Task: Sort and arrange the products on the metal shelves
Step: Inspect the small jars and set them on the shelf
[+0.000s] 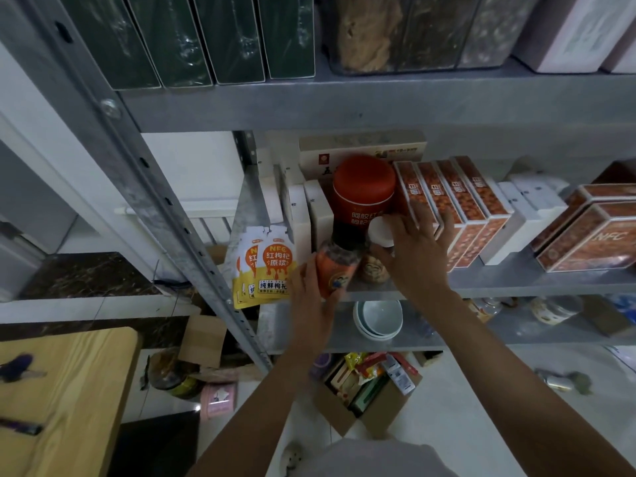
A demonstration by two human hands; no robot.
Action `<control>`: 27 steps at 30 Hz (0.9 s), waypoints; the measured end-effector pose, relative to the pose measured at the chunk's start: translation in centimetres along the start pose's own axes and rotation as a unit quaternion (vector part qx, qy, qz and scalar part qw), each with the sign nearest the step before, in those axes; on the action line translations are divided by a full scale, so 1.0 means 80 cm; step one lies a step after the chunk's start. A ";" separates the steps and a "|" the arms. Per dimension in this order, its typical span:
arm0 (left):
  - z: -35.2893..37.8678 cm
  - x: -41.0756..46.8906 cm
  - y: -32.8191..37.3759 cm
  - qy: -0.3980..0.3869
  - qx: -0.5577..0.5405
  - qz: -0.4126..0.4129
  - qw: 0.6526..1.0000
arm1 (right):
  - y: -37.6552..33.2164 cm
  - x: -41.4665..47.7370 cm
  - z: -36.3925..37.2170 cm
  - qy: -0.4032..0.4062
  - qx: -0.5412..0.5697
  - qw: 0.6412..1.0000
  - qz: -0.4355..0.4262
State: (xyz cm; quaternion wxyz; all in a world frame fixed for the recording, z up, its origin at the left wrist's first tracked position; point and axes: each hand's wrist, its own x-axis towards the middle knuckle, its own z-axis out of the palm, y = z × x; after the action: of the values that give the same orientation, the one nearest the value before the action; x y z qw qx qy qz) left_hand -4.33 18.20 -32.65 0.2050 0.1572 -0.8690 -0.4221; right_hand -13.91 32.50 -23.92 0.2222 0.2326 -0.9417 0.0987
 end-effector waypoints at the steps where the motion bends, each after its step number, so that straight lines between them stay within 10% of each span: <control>1: 0.002 0.004 0.000 0.006 0.008 0.000 1.000 | 0.002 0.000 0.001 0.001 0.014 1.000 0.002; 12: 0.023 0.008 -0.010 0.045 -0.019 -0.038 0.998 | 0.018 -0.021 -0.015 0.171 0.176 0.969 -0.038; 16: 0.021 -0.025 0.003 0.177 -0.018 0.116 0.977 | 0.032 -0.044 -0.034 0.134 0.321 0.938 0.006; 20: 0.009 -0.052 0.048 0.032 -0.235 0.042 0.970 | 0.041 -0.059 -0.043 0.083 0.473 0.875 0.067; 27: -0.004 -0.045 0.112 -0.308 -0.521 -0.395 0.691 | 0.044 -0.049 -0.038 -0.083 0.612 0.745 0.253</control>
State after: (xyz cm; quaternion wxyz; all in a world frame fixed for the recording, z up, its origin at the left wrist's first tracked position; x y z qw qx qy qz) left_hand -1.99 24.91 -26.16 -0.2110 0.2148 -0.3816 -0.8739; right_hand -11.36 37.96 -23.35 -0.0797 0.0796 -0.7178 0.6871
